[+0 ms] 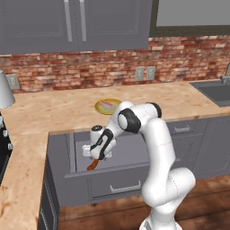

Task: Pick up the knife from the drawer and place it on the cutting board. Then place the meat from the plate to the cutting board.

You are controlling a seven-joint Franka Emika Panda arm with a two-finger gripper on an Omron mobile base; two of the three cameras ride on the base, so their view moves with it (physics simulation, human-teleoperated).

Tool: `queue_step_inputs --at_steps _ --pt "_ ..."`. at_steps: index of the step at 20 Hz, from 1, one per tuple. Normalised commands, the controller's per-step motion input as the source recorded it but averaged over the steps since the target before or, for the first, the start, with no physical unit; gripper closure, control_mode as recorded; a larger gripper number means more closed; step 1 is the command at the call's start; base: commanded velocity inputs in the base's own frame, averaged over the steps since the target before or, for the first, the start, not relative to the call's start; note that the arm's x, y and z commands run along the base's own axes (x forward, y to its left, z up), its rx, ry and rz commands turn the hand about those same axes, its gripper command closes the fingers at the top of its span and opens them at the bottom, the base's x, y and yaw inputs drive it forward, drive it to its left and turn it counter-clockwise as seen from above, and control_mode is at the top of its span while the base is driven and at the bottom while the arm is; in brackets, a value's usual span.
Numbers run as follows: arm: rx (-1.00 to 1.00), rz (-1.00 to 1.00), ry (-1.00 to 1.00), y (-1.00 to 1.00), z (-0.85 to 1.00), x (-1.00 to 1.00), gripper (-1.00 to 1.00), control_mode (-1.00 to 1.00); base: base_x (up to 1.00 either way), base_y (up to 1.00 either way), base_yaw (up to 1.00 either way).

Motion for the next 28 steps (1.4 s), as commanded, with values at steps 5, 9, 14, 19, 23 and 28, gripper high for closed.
queue_step_inputs --at_steps 5,9,14,19,23,28 --pt "0.00 0.00 0.00 0.09 -0.32 0.22 -1.00 -1.00 0.00 0.00 0.00" --pt "0.00 0.00 0.01 0.08 -0.24 0.23 -1.00 -1.00 0.00 0.00 0.00" --pt "0.00 0.00 0.02 0.09 -0.25 0.19 1.00 -1.00 0.00 0.00 0.00" --pt "0.00 -0.01 0.01 0.06 -0.27 0.04 1.00 -1.00 0.00 0.00 0.00" --pt "0.01 0.00 0.10 0.00 -0.46 0.00 1.00 -1.00 0.00 0.00 0.00" --pt "0.01 0.00 0.09 0.11 -0.12 -0.15 1.00 -1.00 0.00 0.00 0.00"
